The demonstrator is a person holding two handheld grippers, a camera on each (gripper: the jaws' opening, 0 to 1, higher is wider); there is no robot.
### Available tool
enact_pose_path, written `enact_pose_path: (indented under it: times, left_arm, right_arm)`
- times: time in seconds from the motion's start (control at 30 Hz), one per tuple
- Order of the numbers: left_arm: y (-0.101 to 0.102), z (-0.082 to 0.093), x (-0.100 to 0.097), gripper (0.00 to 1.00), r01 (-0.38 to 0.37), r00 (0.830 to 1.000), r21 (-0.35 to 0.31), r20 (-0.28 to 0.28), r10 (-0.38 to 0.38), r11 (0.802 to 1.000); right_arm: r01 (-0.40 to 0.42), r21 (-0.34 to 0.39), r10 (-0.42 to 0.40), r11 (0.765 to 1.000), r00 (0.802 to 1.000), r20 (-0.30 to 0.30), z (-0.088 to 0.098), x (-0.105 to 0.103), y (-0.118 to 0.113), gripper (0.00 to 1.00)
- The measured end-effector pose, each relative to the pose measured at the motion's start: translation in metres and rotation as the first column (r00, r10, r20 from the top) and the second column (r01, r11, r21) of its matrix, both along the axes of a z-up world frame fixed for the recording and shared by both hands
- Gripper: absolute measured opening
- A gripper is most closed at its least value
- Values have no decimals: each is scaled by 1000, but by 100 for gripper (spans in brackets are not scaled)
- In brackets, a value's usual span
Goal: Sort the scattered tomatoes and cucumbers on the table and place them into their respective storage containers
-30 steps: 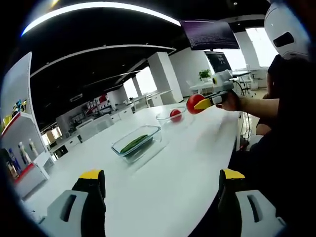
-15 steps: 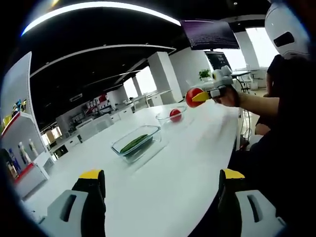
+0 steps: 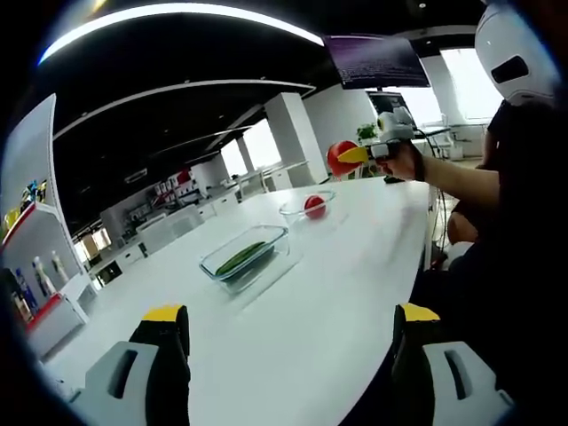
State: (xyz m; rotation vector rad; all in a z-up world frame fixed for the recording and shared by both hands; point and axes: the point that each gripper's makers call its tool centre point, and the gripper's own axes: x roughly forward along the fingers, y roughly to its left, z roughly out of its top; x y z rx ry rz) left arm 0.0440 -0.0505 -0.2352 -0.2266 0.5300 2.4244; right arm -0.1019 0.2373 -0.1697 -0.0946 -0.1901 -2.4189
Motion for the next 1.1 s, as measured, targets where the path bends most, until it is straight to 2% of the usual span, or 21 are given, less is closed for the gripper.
enact_pose_path:
  times: [0.43, 0.73, 0.97, 1.1]
  left_arm:
    - [0, 1, 0, 94, 3, 1000, 0, -2, -3, 1000]
    - [3, 6, 1, 94, 15, 1000, 7, -10, -15, 1000]
    - [2, 3, 1, 94, 12, 1000, 0, -3, -12, 1000]
    - [3, 2, 1, 94, 11, 1000, -3, 0, -11, 1000]
  right_arm:
    - [21, -6, -21, 1000, 998, -60, 33, 2, 9, 51]
    - [27, -20, -29, 999, 997, -72, 43, -1, 13, 51]
    - [40, -55, -44, 998, 997, -69, 48, -7, 18, 51]
    - [41, -48, -44, 998, 997, -70, 51, -10, 16, 51]
